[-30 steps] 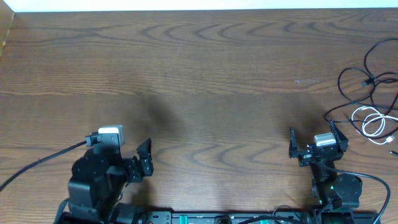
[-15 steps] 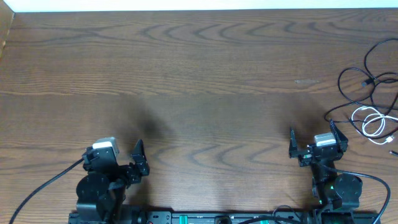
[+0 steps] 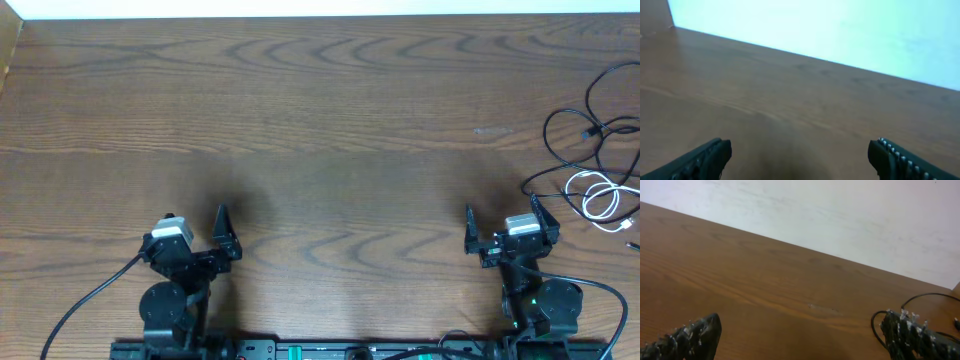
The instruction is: Untangle cables
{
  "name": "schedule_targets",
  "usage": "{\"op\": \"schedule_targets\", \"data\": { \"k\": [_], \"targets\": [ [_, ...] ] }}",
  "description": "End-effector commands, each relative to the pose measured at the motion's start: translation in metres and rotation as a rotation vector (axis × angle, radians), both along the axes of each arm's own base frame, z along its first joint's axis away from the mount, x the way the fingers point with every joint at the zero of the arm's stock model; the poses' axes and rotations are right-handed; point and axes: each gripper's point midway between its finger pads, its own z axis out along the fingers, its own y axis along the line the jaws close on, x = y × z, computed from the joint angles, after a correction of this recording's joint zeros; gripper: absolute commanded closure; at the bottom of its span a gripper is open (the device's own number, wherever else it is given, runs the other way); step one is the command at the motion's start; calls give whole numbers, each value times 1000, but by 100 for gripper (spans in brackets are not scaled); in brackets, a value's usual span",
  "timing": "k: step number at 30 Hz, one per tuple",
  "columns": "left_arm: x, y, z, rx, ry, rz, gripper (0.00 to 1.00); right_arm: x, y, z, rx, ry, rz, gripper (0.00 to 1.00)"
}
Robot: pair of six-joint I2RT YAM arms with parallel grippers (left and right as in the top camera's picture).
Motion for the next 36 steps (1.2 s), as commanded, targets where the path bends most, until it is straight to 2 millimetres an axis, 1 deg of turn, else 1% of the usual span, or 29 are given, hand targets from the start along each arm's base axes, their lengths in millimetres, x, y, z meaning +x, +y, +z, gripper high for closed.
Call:
{"op": "schedule_targets", "data": {
  "k": [1,6,10,15,18,21,25,28,36],
  "targets": [
    [8,3,-2,18,-56,11,7,0,-4,0,12,0,-20,1],
    [19,1,0,16,-152,4,7,0,-4,0,12,0,-20,1],
    [22,1,5,27,-210,4,7,0,-4,0,12,0,-21,1],
    [22,-2,20,126,-300,-18,7,0,-4,0,12,0,-20,1],
    [22,-2,22,157,-306,-18,7,0,-4,0,12,0,-20,1],
    [23,-2,12,171,-267,-23,7,0,-4,0,12,0,-20,1],
    [23,-4,-27,168,-108,-47,7,0,-4,0,12,0,-20,1],
    [21,-6,-46,165,-32,-64,7,0,-4,0,12,0,-20,1],
    [21,-6,-45,175,-34,-66,7,0,-4,0,12,0,-20,1]
  ]
}}
